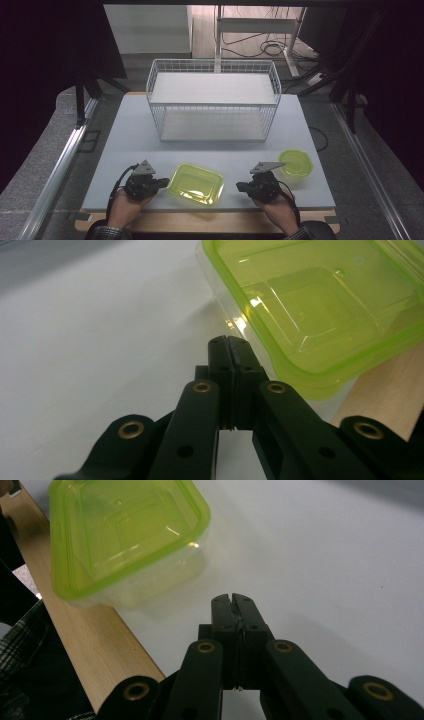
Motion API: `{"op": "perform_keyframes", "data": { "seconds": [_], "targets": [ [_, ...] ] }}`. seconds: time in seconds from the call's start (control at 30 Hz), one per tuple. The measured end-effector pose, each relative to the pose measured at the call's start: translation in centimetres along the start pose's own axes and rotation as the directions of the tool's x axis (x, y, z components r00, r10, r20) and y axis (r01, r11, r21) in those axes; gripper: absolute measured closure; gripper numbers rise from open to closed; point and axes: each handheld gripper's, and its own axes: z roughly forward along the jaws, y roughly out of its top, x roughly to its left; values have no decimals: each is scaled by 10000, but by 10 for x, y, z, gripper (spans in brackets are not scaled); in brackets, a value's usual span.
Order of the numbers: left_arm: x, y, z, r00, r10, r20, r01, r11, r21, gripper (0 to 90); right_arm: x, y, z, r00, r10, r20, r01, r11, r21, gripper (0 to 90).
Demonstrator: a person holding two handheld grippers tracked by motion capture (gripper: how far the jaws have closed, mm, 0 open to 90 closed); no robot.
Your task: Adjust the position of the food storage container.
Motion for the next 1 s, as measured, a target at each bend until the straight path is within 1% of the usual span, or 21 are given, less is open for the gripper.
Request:
{"op": "perform_keyframes", "data": {
  "seconds": [0.23, 0.27, 0.33, 0.43, 0.5, 0.63, 0.67, 0.73, 0.87, 0.93, 1.0],
  "targets": [
    [-17, 7, 12, 9980, 253, 588, -254, 9997, 1, 900, -1, 0, 3, 9998, 204, -54, -203, 9998, 64, 869],
    [-19, 8, 14, 9976, 292, 635, -294, 9996, 14, 900, -1, 0, 3, 9998, 217, -27, -217, 9997, 106, 868],
    [-23, 9, 16, 9976, 385, 578, -392, 9992, 106, 900, -1, 0, 4, 9996, 251, 135, -254, 9995, 172, 872],
    [-27, 10, 20, 9963, 378, 776, -393, 9991, 186, 900, -5, -1, 2, 9984, 510, 241, -514, 9986, 155, 874],
    [-30, 11, 22, 9951, 459, 880, -482, 9986, 231, 900, -8, 1, 2, 9976, 633, 297, -638, 9979, 140, 874],
    [-38, 14, 27, 9923, 579, 1092, -610, 9978, 251, 900, -14, 7, 5, 9968, 701, 383, -707, 9974, 153, 874],
    [-40, 14, 28, 9920, 589, 1117, -621, 9978, 248, 900, -16, 9, 6, 9966, 733, 368, -738, 9972, 131, 874],
    [-42, 15, 30, 9929, 625, 1008, -662, 9973, 334, 900, -19, 13, 8, 9965, 730, 413, -735, 9972, 115, 875],
    [-42, 14, 32, 9936, 463, 1027, -507, 9979, 405, 898, -24, 20, 13, 9963, 733, 448, -741, 9971, 170, 873],
    [-42, 13, 31, 9942, 435, 984, -481, 9978, 449, 894, -26, 19, 14, 9961, 676, 574, -690, 9974, 226, 874],
    [-41, 11, 29, 9948, 312, 968, -358, 9983, 466, 892, -25, 16, 12, 9953, 668, 697, -695, 9969, 357, 874]
  ]
}}
